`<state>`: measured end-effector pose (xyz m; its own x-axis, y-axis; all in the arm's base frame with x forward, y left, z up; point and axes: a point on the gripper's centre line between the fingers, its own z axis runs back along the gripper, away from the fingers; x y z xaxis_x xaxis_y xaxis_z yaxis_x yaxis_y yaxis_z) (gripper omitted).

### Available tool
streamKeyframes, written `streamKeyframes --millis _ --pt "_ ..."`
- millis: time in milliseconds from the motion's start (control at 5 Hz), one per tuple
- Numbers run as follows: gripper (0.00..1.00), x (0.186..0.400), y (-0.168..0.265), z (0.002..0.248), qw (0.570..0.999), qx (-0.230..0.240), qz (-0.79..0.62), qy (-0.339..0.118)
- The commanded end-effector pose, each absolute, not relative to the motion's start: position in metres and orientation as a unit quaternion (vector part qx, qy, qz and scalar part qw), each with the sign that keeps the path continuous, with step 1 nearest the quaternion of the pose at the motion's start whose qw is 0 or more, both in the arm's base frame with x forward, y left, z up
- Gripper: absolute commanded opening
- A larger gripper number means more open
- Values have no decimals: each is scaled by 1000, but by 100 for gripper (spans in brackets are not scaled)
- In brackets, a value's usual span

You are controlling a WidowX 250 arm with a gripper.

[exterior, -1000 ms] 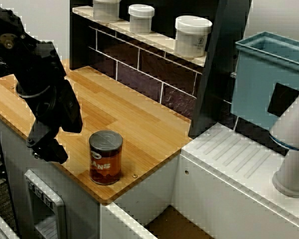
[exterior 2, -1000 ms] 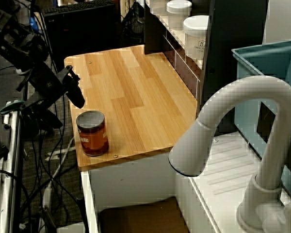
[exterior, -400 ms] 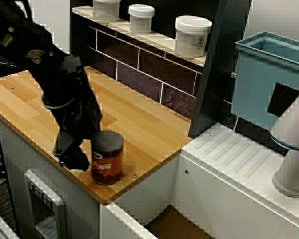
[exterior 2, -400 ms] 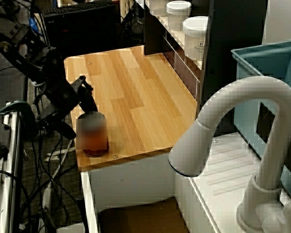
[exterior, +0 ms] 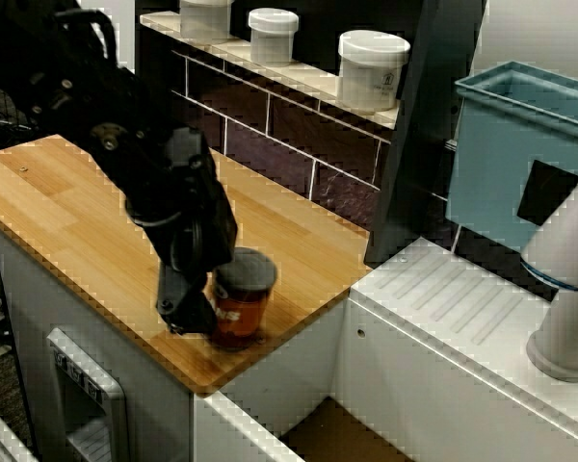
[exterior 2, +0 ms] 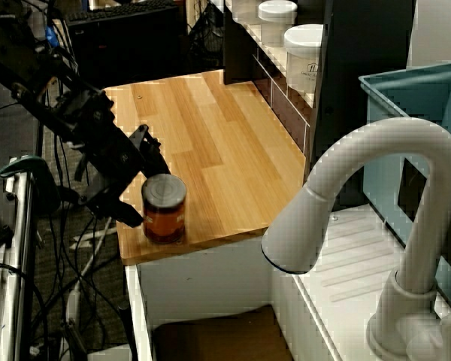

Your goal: Push into sink

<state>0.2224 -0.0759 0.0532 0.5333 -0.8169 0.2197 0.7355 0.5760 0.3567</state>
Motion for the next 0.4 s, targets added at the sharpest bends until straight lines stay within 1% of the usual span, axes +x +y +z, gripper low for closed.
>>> streamKeyframes --millis 0,200 --pt "100 245 -101 56 873 127 -422 -207" --pt "100 251 -111 63 875 111 -424 -204"
